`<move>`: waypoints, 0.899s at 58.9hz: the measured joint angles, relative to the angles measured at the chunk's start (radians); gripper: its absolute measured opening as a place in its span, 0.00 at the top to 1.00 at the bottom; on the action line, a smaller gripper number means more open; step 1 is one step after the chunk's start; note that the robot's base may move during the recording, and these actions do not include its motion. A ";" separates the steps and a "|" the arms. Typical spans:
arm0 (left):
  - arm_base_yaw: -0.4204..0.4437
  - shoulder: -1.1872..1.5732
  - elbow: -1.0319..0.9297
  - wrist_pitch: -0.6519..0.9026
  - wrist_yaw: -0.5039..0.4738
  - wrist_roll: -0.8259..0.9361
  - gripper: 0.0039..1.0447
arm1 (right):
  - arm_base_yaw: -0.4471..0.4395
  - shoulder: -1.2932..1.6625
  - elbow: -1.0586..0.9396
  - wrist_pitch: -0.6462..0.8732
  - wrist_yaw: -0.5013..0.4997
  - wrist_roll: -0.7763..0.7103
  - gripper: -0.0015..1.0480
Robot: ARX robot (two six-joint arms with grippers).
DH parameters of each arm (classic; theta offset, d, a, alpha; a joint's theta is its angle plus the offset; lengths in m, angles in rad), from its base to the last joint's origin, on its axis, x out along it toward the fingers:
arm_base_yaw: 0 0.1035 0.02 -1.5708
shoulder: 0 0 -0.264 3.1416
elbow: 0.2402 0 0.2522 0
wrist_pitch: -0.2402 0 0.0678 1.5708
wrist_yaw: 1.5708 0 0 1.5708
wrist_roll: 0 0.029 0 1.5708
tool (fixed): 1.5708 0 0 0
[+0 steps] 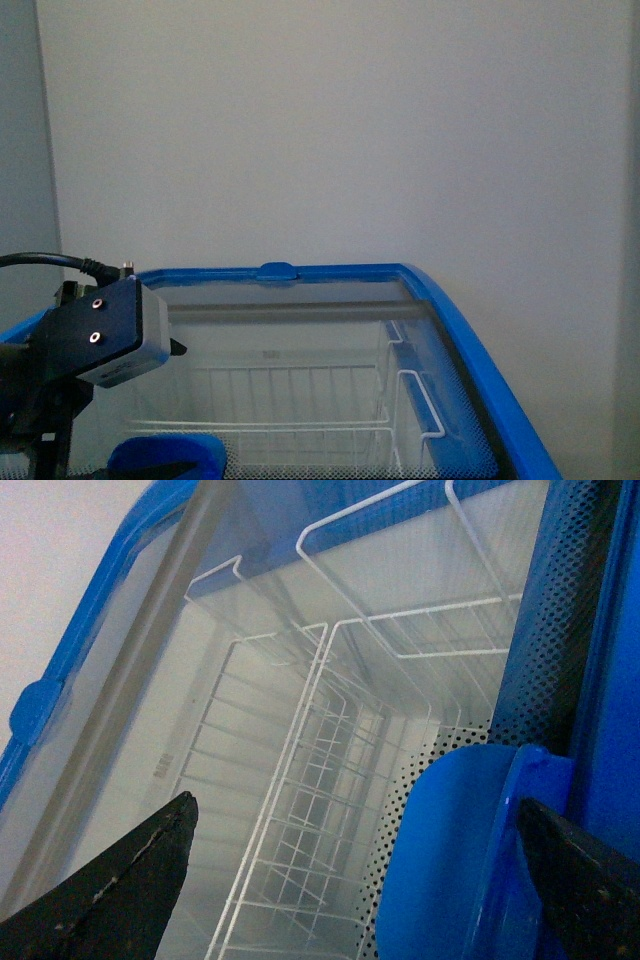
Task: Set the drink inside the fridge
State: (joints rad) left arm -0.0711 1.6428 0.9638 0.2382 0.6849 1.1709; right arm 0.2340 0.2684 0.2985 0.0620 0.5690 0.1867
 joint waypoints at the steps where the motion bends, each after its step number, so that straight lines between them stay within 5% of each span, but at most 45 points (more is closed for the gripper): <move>1: 0.000 0.009 0.012 -0.010 0.003 0.004 0.08 | 0.000 0.000 0.000 0.000 0.000 0.000 0.62; 24: -0.005 0.237 0.351 -0.035 -0.029 0.032 0.08 | 0.000 0.000 0.000 0.000 0.000 0.000 0.62; 53: -0.027 0.570 0.820 0.140 -0.247 -0.043 0.08 | 0.000 0.000 0.000 0.000 0.000 0.000 0.62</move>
State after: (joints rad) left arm -0.0982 2.2127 1.7836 0.3786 0.4377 1.1278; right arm 0.2340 0.2684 0.2985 0.0620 0.5690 0.1867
